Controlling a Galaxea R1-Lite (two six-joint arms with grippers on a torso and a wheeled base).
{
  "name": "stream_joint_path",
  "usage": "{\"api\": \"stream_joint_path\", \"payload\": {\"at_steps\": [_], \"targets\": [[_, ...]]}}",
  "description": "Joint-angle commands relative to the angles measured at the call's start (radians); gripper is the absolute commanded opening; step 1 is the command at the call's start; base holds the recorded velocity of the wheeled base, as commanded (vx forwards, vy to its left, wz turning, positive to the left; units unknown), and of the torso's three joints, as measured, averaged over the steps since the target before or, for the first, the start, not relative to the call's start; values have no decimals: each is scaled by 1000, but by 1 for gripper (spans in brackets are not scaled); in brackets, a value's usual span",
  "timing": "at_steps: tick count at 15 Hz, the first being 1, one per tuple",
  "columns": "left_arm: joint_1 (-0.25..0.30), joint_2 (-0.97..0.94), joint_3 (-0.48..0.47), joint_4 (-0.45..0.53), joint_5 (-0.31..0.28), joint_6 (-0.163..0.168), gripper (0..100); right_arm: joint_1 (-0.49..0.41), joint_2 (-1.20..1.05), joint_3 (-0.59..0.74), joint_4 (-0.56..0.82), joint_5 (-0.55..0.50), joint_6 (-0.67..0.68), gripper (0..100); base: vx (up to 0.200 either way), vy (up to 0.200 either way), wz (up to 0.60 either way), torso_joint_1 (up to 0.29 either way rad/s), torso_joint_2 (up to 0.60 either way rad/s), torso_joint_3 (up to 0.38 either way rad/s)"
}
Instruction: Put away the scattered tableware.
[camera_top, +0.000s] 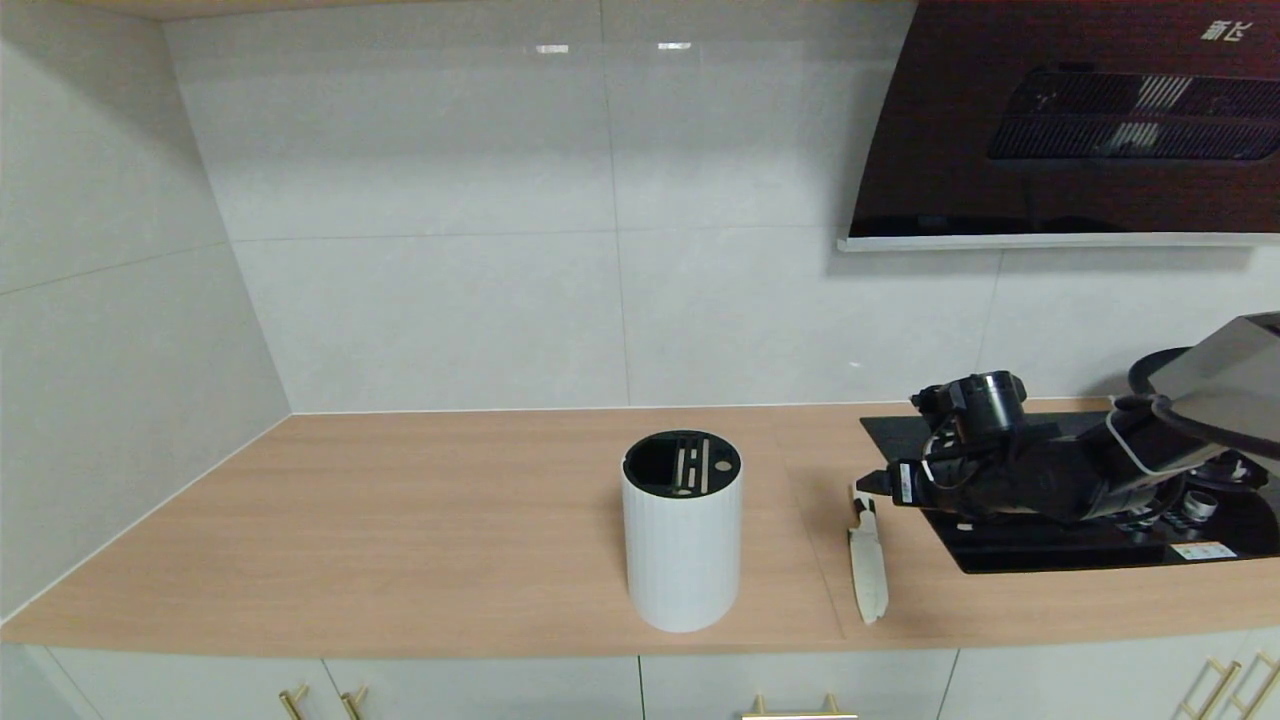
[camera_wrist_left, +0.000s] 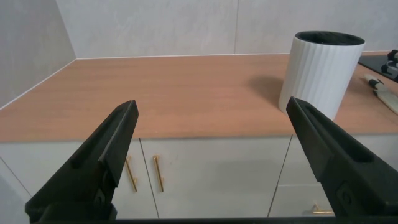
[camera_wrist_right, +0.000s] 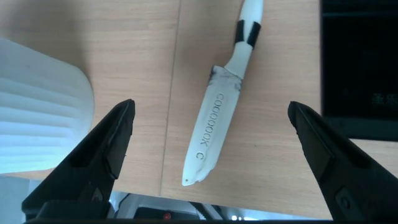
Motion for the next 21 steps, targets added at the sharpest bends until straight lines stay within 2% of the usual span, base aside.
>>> {"api": "stream_joint_path", "payload": {"at_steps": [1, 8, 13, 21], "targets": [[0, 0, 0, 0, 0, 0, 100, 2, 2, 5, -6, 0, 0, 100, 0, 0, 0, 0, 0, 0], [0, 0, 0, 0, 0, 0, 100, 10, 6, 13, -8, 2, -4, 100, 0, 0, 0, 0, 0, 0], [0, 0, 0, 0, 0, 0, 100, 19, 31, 5, -8, 0, -4, 100, 0, 0, 0, 147, 5, 147], [0, 0, 0, 0, 0, 0, 100, 17, 81, -22, -38, 0, -4, 100, 0, 0, 0, 0, 0, 0]]}}
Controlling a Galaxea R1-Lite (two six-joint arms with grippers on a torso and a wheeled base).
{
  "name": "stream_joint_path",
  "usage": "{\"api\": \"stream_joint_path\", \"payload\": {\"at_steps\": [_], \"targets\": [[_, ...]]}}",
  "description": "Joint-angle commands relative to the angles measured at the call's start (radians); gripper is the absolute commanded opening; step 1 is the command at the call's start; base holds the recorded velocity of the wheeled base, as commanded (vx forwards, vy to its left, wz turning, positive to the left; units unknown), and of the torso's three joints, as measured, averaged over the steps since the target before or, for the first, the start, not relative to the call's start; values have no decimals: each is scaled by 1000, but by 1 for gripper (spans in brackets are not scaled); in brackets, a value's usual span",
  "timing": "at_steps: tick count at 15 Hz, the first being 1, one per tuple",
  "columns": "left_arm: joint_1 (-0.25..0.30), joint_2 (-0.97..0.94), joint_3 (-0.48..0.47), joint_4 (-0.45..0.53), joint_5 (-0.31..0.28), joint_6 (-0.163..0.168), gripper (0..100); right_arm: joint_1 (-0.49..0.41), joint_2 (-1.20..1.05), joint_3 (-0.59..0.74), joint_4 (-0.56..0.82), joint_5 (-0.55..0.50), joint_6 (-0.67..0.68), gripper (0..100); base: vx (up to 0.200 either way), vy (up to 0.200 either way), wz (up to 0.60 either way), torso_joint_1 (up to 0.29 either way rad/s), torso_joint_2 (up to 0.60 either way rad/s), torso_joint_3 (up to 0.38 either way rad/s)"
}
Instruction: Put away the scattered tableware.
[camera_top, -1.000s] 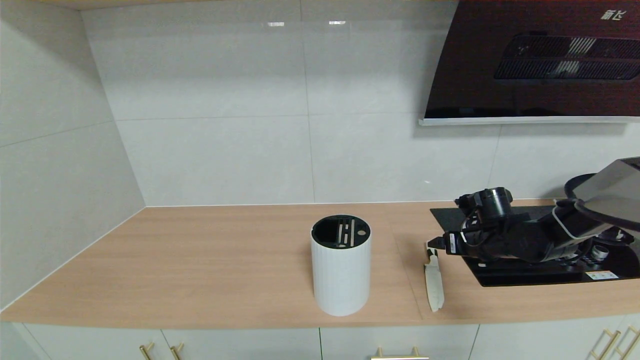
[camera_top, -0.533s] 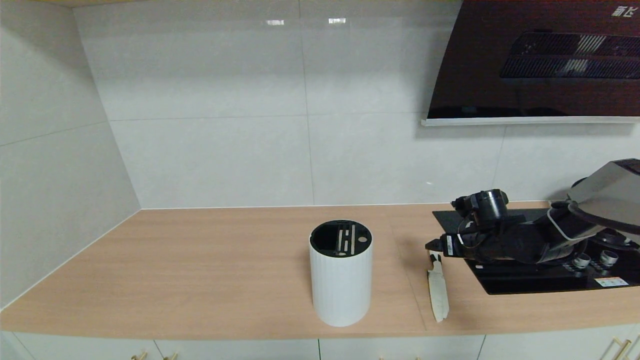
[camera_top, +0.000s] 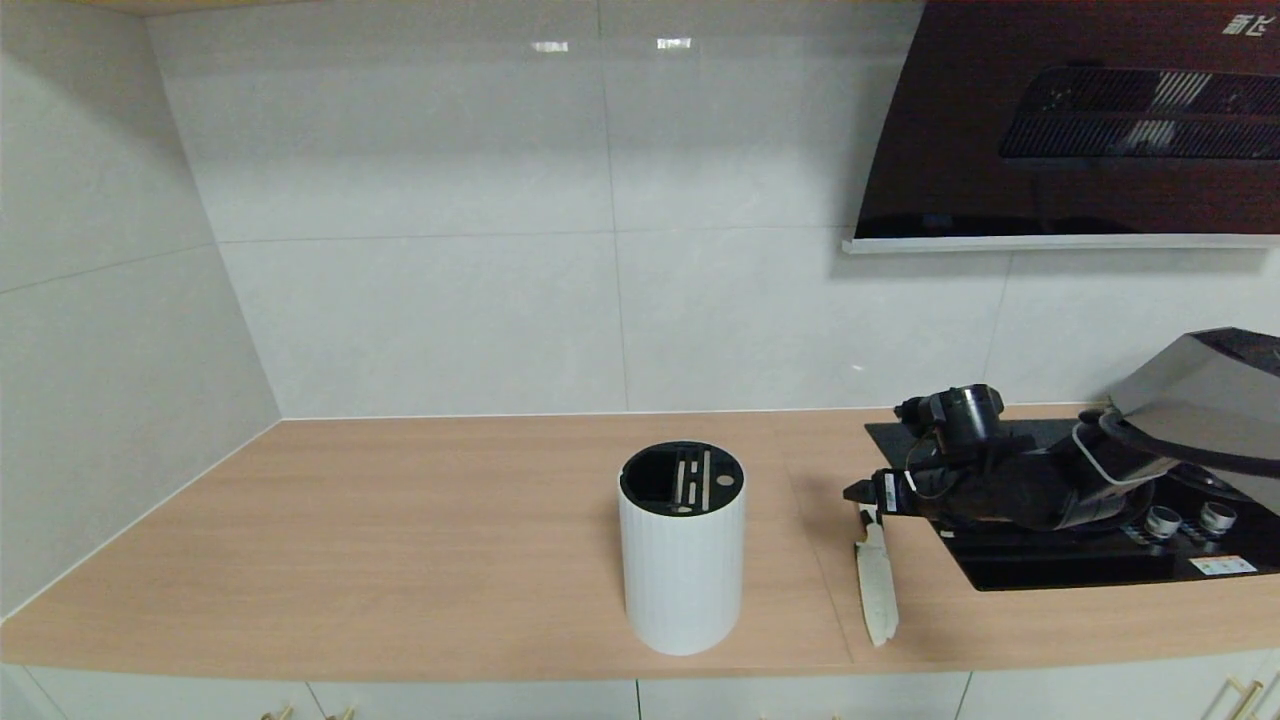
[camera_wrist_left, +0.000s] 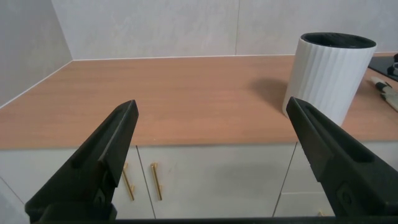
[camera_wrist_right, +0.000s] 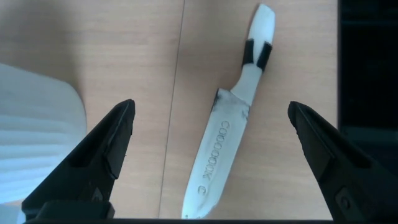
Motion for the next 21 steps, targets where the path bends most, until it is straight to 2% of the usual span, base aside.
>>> {"api": "stream_joint_path", "payload": {"at_steps": [1, 7, 21], "targets": [[0, 0, 0, 0, 0, 0, 100, 0, 18, 10, -2, 0, -2, 100, 0, 0, 0, 0, 0, 0], [0, 0, 0, 0, 0, 0, 100, 0, 18, 16, -6, 0, -13, 100, 0, 0, 0, 68, -8, 54], [0, 0, 0, 0, 0, -3, 100, 0, 18, 19, -37, -1, -13, 100, 0, 0, 0, 0, 0, 0]]}}
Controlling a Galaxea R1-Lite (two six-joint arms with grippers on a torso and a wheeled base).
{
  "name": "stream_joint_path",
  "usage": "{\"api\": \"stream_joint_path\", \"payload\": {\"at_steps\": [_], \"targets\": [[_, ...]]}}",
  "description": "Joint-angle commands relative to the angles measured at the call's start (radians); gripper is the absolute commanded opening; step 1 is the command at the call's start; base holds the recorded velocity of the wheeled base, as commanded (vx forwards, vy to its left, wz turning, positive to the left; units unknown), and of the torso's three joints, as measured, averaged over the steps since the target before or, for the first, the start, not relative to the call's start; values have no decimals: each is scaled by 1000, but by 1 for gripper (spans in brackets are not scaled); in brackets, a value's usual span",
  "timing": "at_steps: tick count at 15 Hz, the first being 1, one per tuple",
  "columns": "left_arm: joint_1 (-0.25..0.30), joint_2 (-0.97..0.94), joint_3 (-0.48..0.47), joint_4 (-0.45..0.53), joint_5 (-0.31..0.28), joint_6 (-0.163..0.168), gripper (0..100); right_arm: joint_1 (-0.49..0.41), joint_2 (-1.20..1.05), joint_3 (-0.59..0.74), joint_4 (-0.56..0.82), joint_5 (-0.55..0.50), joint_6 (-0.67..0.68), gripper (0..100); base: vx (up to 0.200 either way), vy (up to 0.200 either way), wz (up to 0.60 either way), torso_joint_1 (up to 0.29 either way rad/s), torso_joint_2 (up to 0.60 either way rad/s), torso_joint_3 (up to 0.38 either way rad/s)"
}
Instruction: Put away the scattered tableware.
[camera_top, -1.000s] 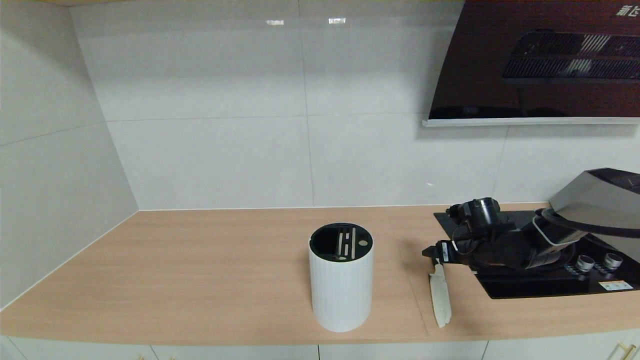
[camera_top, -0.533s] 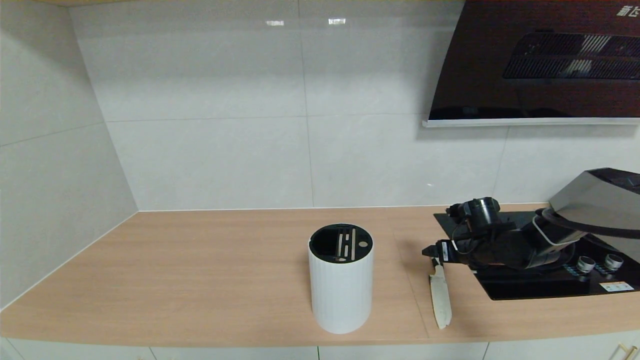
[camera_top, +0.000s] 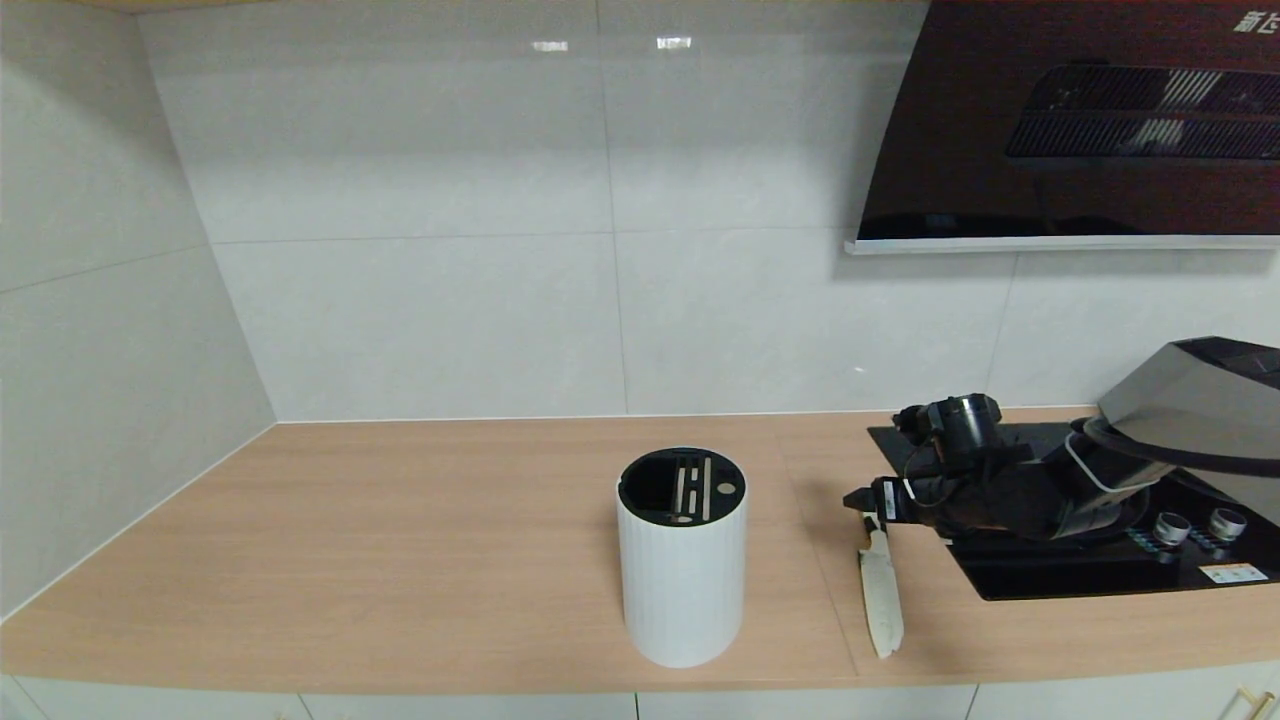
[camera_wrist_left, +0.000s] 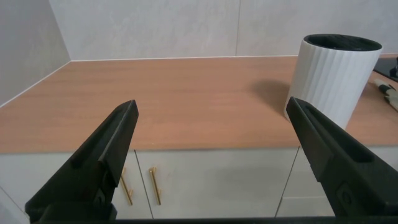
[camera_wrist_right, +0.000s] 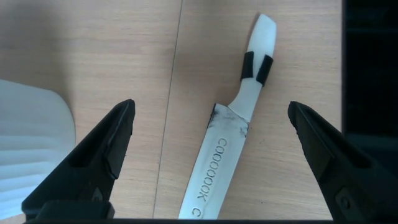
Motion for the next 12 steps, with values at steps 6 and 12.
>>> {"api": "stream_joint_path", "payload": {"at_steps": [6, 12], "targets": [[0, 0, 0, 0, 0, 0, 100, 1, -2, 8, 0, -1, 0, 100, 0, 0, 0, 0, 0, -123], [0, 0, 0, 0, 0, 0, 100, 13, -11, 8, 19, -2, 0, 100, 0, 0, 0, 5, 3, -166]]}}
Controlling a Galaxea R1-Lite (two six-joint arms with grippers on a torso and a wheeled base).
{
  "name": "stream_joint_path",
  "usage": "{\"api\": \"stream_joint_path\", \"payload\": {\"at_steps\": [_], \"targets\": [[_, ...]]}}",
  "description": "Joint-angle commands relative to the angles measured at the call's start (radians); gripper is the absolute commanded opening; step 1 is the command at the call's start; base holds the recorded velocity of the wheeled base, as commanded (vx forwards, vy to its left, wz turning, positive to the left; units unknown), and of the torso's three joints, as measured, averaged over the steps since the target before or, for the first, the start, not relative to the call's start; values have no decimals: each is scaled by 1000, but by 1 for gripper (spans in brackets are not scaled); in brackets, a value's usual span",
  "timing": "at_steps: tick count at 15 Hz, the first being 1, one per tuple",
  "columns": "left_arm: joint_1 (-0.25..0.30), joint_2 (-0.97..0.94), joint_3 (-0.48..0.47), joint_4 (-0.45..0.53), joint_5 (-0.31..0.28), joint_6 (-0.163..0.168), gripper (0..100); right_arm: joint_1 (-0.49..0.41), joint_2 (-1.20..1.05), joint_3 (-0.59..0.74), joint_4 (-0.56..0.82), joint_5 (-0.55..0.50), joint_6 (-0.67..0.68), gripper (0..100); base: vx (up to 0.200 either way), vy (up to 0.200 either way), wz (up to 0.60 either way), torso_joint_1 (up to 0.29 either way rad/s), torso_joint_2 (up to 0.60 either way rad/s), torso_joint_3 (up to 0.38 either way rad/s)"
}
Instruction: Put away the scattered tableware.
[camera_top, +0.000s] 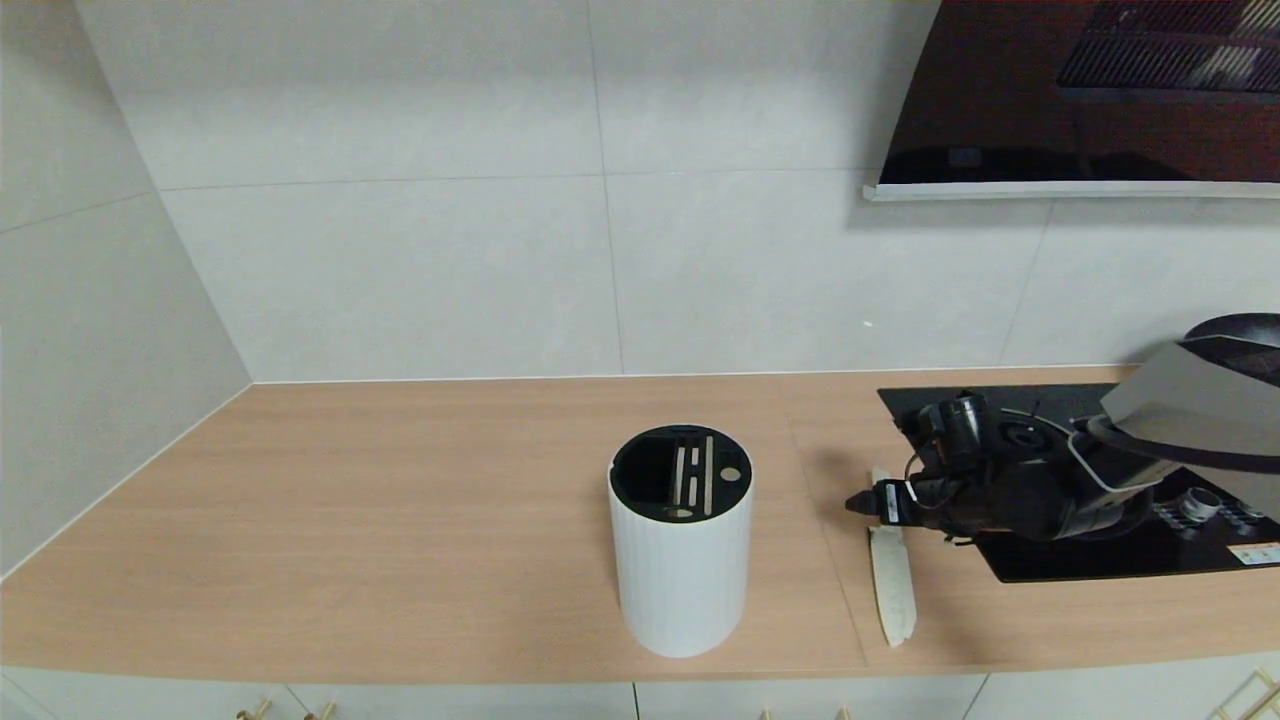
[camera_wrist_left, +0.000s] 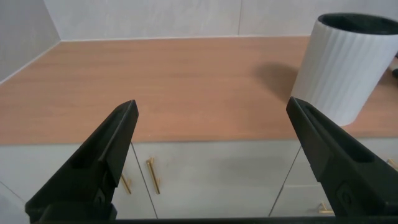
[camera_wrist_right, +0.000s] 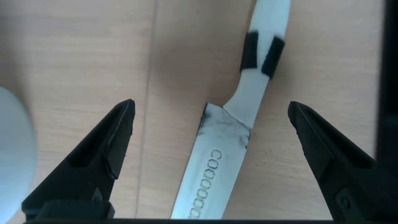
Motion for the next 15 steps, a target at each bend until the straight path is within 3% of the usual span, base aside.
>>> {"api": "stream_joint_path", "payload": {"at_steps": [1, 4, 15], "targets": [[0, 0, 0, 0, 0, 0, 100, 17, -17, -3, 60, -12, 2, 100, 0, 0, 0, 0, 0, 0], [0, 0, 0, 0, 0, 0, 100, 60, -26, 7, 79, -171, 0, 100, 0, 0, 0, 0, 0, 0], [0, 0, 0, 0, 0, 1, 100, 67, 74, -38, 137, -210, 34, 100, 0, 0, 0, 0, 0, 0]]}}
